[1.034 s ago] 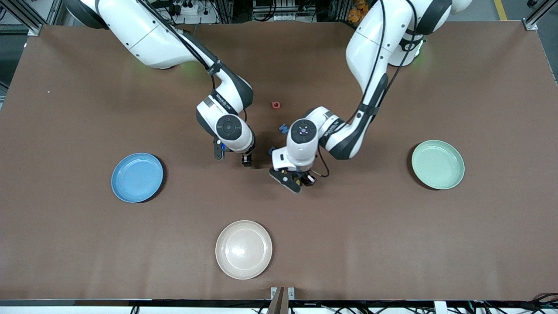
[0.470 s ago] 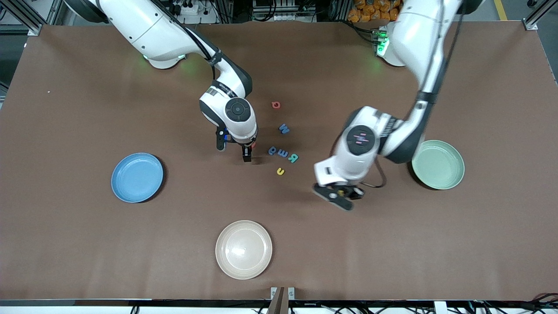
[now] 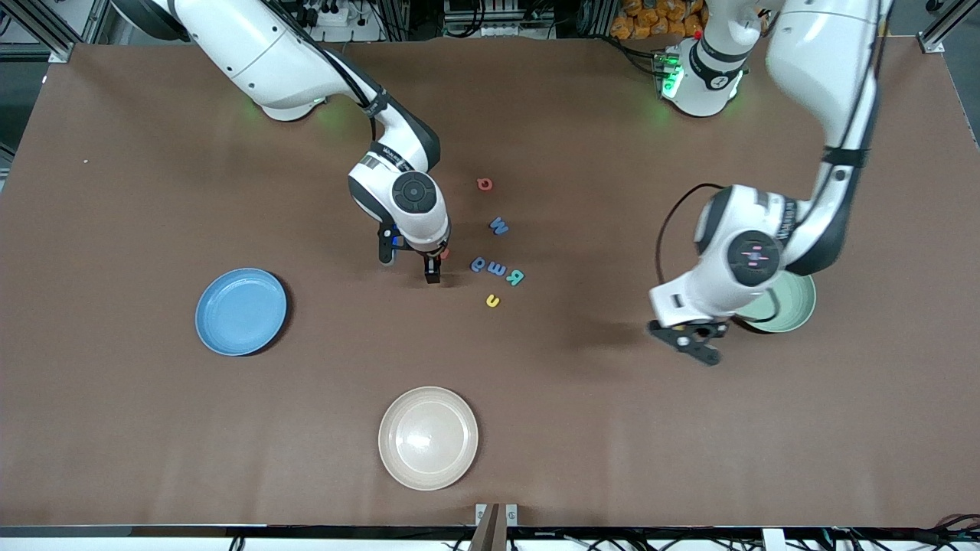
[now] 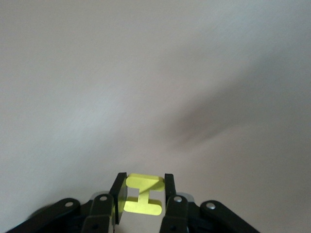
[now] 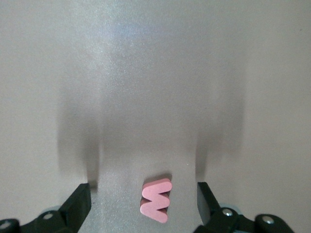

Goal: Sort upper and lower case letters into plates
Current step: 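Carry the yellow H to the green plate with the left gripper and release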

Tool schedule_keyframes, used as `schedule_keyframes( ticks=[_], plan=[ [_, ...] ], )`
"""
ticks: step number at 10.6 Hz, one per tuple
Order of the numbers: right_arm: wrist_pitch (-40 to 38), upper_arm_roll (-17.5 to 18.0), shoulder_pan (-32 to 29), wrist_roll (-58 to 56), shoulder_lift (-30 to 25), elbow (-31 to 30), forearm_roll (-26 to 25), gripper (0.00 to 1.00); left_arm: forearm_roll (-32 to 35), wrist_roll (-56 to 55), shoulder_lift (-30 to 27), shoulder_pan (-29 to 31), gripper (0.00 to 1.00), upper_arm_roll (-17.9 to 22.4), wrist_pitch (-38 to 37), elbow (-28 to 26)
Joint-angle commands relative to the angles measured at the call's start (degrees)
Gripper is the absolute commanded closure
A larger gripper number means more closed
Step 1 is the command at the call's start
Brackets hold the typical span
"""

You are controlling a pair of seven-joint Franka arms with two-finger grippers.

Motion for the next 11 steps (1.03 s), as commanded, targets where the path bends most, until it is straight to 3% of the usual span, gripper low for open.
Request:
schedule_keyframes(
  ticks=[1, 5, 8, 9, 10, 11],
  plan=[
    [2.43, 0.66, -0.91, 1.57, -0.62, -1.85, -2.02, 0.06, 0.74, 2.25, -6.01, 5.33, 1.0, -1.23, 0.4, -7.57],
    [3.06, 1.18, -0.73, 0.51, -0.17, -1.85, -2.02, 0.06, 0.48, 2.25, -7.78, 10.26, 1.0, -0.8, 0.39, -13.82],
    [3.49, 1.36, -0.82, -0.28, -0.08, -1.85, -2.02, 0.13, 0.48, 2.68, -8.31, 14.3, 1.0, 2.18, 0.4, -17.33],
    [3.58, 1.36, -0.82, -0.28, 0.09, -1.85, -2.02, 0.16, 0.48, 3.38, -7.79, 14.31, 0.9, 3.41, 0.4, -17.6],
    [3.58, 1.36, -0.82, -0.28, 0.09, -1.85, -2.02, 0.24, 0.57, 3.83, -7.61, 14.31, 0.35, 4.12, 0.4, -17.78],
    [3.67, 1.36, -0.82, -0.28, 0.09, -1.94, -2.02, 0.33, 0.57, 3.83, -7.61, 14.31, 0.0, 4.22, 0.4, -17.78]
  ],
)
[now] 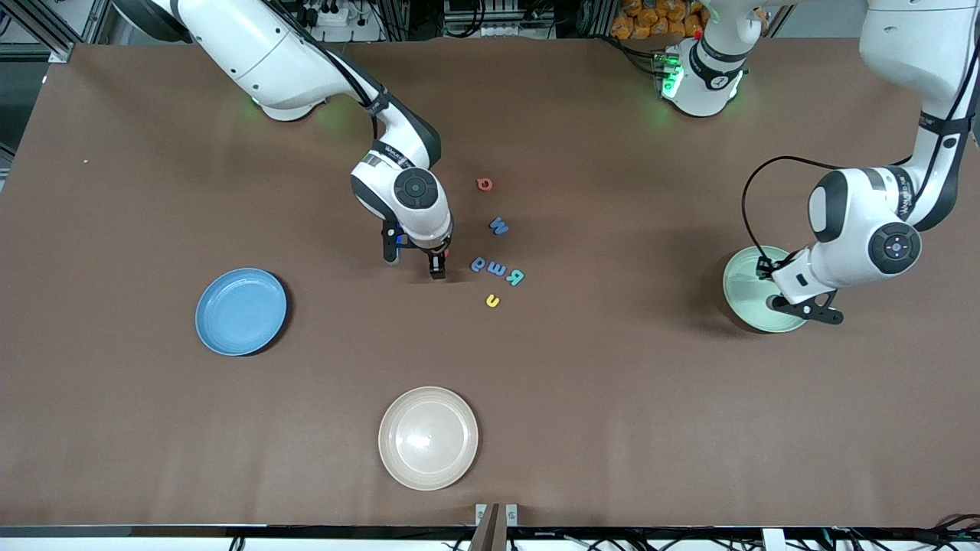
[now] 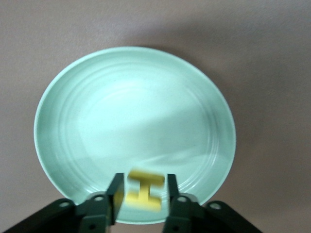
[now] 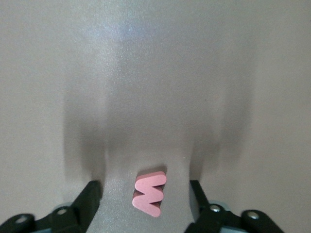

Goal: Sort upper and lower case letters into plates
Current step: 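Carry the yellow H to the green plate with the left gripper and release, then carry the pink w to the blue plate with the right gripper and release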

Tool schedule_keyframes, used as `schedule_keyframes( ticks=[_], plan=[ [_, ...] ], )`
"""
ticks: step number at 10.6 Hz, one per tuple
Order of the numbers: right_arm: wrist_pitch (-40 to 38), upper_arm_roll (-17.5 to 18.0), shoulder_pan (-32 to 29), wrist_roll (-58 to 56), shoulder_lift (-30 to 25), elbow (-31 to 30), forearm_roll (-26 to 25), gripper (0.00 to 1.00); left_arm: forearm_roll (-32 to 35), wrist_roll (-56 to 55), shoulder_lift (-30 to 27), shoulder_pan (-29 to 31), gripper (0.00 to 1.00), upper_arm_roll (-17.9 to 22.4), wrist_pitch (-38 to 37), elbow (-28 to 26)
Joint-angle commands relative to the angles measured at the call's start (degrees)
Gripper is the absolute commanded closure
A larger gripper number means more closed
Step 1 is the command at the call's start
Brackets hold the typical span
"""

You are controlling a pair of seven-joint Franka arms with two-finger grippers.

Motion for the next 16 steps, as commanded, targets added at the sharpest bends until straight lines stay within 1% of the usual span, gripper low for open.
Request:
schedule_keyframes(
  ticks=[1, 2, 3, 4, 5, 6, 7, 8, 9, 10, 11, 12, 13, 14, 15, 16],
  plan=[
    [1.3, 0.77, -0.82, 0.89, -0.13, -1.02, -1.37, 0.45, 0.57, 0.59, -2.14, -0.43, 0.0, -0.19, 0.36, -1.15],
    [1.3, 0.77, -0.82, 0.71, -0.22, -1.02, -1.37, 0.61, 0.48, 0.16, -2.67, -1.13, 0.0, -0.8, 0.36, -0.62],
    [1.3, 0.86, -0.82, -0.51, -0.22, -1.02, -1.37, 0.74, -0.13, -0.72, -4.5, -2.88, 0.0, -4.55, 0.36, -0.09],
    [1.3, 0.86, -0.82, -0.87, -0.22, -0.93, -1.37, 0.92, -0.13, -5.16, -4.95, -4.46, 0.0, -9.89, 0.36, 1.65],
    [1.3, 0.86, -0.82, -0.96, -0.22, -1.02, -1.37, 1.0, 0.04, -9.04, -5.04, -7.7, 0.0, -13.17, 0.36, 3.24],
    [1.04, 0.95, -0.91, -2.0, -0.66, -0.93, -1.37, 1.0, -0.13, -8.9, -4.61, -10.86, 0.0, -13.89, 0.36, 4.3],
    [0.42, 1.56, -1.43, -3.32, -1.18, -0.85, -1.29, 1.0, -1.53, -9.77, -3.82, -14.46, 0.0, -15.82, 0.53, 6.31],
    [-0.19, 3.04, -3.44, -5.59, -2.49, -0.85, -1.2, 1.0, -1.63, -9.69, -1.29, -18.06, 0.0, -15.92, 0.53, 9.37],
    [-4.03, 4.1, -5.64, -9.44, -3.9, -0.15, -0.67, 1.0, -1.8, -10.04, 1.61, -21.06, 0.0, -15.92, 0.62, 12.01],
    [-6.94, 5.94, -8.62, -14.18, -4.78, 1.34, 0.81, 1.0, -2.5, -10.82, 4.25, -23.61, 0.0, -15.84, 0.88, 14.65],
    [-9.23, 7.78, -12.13, -20.93, -6.1, 2.22, 5.35, 1.0, -3.03, -11.61, 6.79, -26.16, 0.0, -15.83, 1.23, 17.2],
    [-11.6, 7.63, -13.64, -27.26, -8.2, 2.14, 8.01, 1.0, -3.04, -12.49, 9.6, -28.53, 0.0, -15.49, 1.5, 19.84],
    [-14.32, 7.63, -16.61, -32.81, -9.52, 2.32, 9.34, 1.0, -2.95, -13.2, 12.33, -30.73, 0.01, -15.22, 1.59, 22.91],
    [-16.44, 7.63, -20.39, -39.48, -10.58, 2.67, 10.48, 1.0, -2.86, -14.16, 14.97, -33.28, 0.04, -14.09, 1.67, 25.38],
    [-19.68, 7.63, -24.51, -47.63, -11.55, 2.58, 11.28, 1.0, -2.86, -14.78, 16.21, -35.74, 0.06, -12.51, 2.02, 26.36],
    [-21.36, 7.45, -27.95, -54.85, -12.6, 2.58, 13.02, 1.0, -2.6, -14.79, 17.27, -36.37, 0.07, -11.63, 2.72, 26.45]
  ],
)
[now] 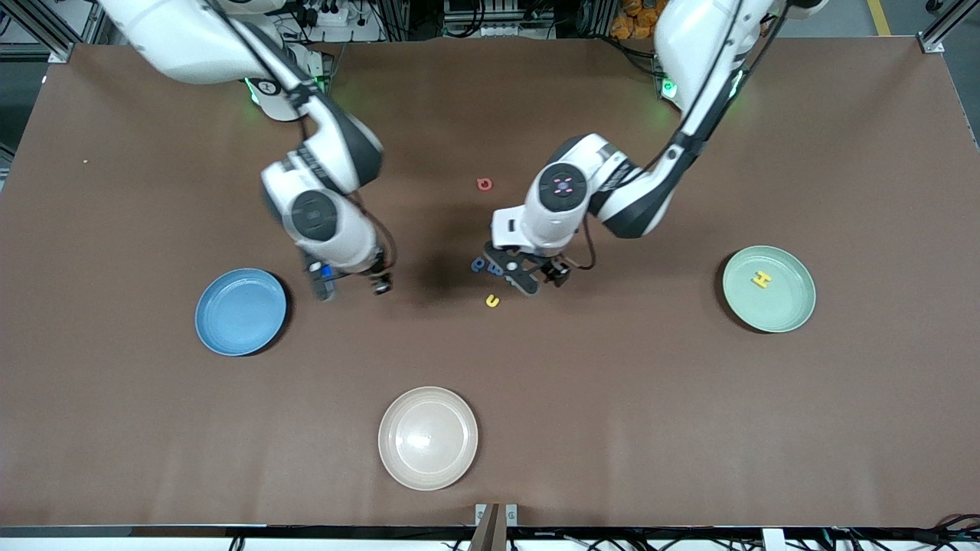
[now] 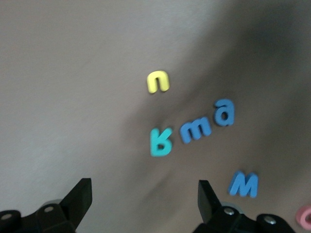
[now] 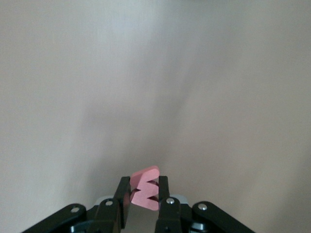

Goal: Sort upper and lower case letters into plates
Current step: 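Carry the pink w to the blue plate with the right gripper and release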

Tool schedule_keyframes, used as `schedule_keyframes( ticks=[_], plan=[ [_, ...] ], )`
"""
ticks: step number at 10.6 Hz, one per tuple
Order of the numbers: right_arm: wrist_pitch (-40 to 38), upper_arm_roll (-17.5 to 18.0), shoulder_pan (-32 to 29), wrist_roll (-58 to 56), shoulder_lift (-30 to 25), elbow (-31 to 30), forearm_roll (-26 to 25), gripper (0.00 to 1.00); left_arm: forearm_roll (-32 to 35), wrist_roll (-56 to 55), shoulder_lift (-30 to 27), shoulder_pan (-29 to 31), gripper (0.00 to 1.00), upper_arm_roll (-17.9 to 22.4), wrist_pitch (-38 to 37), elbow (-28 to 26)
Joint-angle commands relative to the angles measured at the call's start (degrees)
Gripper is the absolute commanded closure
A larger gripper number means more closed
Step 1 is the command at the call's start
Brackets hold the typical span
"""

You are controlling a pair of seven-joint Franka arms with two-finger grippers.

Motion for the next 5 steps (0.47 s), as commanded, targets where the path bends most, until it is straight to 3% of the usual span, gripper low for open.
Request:
schedule_keyframes(
  ticks=[1, 2, 5],
  plan=[
    [-2.79, 1.01, -8.76, -14.64, -2.37, -1.18, 3.33, 1.0, -0.55, -0.18, 3.56, -2.51, 0.1, 2.37, 2.43, 2.84],
    [-2.97, 0.05, -11.23, -20.17, -2.37, -1.18, 3.34, 1.0, -0.55, 0.25, 4.61, -3.38, 0.13, 2.72, 4.36, 2.92],
    [-4.03, -9.25, -11.43, -36.79, -1.85, -1.18, 3.69, 1.0, -0.12, 0.87, 6.38, -5.23, 0.18, 4.48, 7.72, 2.92]
  ],
)
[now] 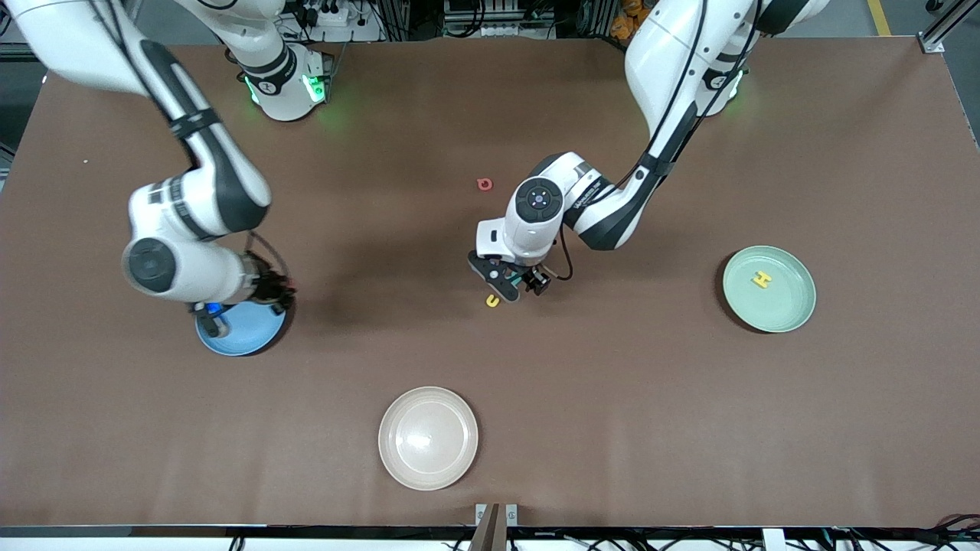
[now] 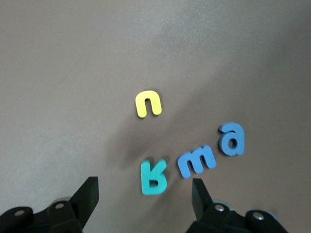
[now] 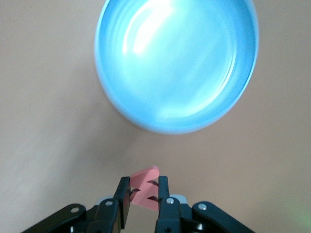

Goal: Sort upper and lower case letters into plates
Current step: 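Carry the pink w to the blue plate with the right gripper and release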

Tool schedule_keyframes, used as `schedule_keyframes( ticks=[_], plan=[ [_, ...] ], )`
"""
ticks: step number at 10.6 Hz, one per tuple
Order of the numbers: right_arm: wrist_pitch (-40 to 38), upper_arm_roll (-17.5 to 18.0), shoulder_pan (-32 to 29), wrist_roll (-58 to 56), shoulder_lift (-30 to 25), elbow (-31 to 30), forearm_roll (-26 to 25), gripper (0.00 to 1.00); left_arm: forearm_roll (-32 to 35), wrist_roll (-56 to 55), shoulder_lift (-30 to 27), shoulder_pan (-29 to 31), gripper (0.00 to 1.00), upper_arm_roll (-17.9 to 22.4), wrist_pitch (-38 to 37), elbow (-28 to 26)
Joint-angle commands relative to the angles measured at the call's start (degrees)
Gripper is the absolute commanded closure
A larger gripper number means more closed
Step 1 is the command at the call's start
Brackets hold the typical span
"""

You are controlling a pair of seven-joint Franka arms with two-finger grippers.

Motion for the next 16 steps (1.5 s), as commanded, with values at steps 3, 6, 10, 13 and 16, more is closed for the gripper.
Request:
schedule_keyframes(
  ticks=[3, 6, 10, 13, 16],
  plan=[
    [3.92, -8.2, 0.54, -13.77, 0.48, -1.12, 1.46, 1.0, 4.18, 0.99, 2.07, -2.04, 0.22, 1.43, 1.15, 1.31],
    [6.04, -8.66, 1.42, -13.52, 2.07, -1.21, 1.38, 0.53, 6.04, 0.99, 1.45, -1.78, 0.23, 1.43, 0.89, 0.6],
    [4.73, -8.75, 2.73, -13.61, 1.9, -0.6, 0.85, 0.0, 6.13, 1.17, 0.75, -1.78, 0.24, 1.43, 0.63, -1.59],
    [0.6, -8.57, 9.05, -10.36, 2.5, 6.59, 1.46, 0.0, 7.18, 1.17, -1.79, -1.69, 0.24, 1.35, 0.63, -5.54],
    [1.29, -8.22, 16.52, -11.41, 6.71, 11.51, 1.2, 0.0, 7.09, 1.08, -1.45, -1.78, 0.24, 1.35, 0.89, -5.29]
  ],
)
